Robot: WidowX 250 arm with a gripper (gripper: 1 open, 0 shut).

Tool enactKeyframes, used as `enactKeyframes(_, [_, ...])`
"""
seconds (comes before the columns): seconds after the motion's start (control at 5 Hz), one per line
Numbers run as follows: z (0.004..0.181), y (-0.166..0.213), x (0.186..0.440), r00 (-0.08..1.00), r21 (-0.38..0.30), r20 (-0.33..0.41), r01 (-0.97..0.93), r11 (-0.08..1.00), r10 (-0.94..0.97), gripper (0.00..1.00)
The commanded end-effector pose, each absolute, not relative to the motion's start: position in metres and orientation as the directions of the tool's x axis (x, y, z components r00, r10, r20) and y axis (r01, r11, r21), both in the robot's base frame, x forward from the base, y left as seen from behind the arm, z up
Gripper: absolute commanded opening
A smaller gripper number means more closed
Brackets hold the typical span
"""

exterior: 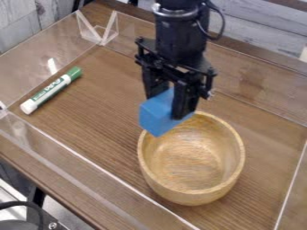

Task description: Remove the blue block from inside the brown bowl and put it on the table

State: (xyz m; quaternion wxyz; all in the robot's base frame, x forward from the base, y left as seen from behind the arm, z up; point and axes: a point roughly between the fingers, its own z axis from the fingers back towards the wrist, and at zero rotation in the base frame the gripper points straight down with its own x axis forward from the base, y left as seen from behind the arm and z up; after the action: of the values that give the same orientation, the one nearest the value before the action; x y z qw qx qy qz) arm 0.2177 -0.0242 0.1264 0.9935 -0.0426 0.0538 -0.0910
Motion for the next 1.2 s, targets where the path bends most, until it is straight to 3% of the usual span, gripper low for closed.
enactKeyframes(0.0, [0.142,-0.017,0.222,0.985,-0.079,-0.042,0.163,0.984,-0.166,0.00])
enactKeyframes(1.0, [0.143,0.015,0.217,0.994,-0.058,-0.037,0.097,0.994,-0.099,0.00])
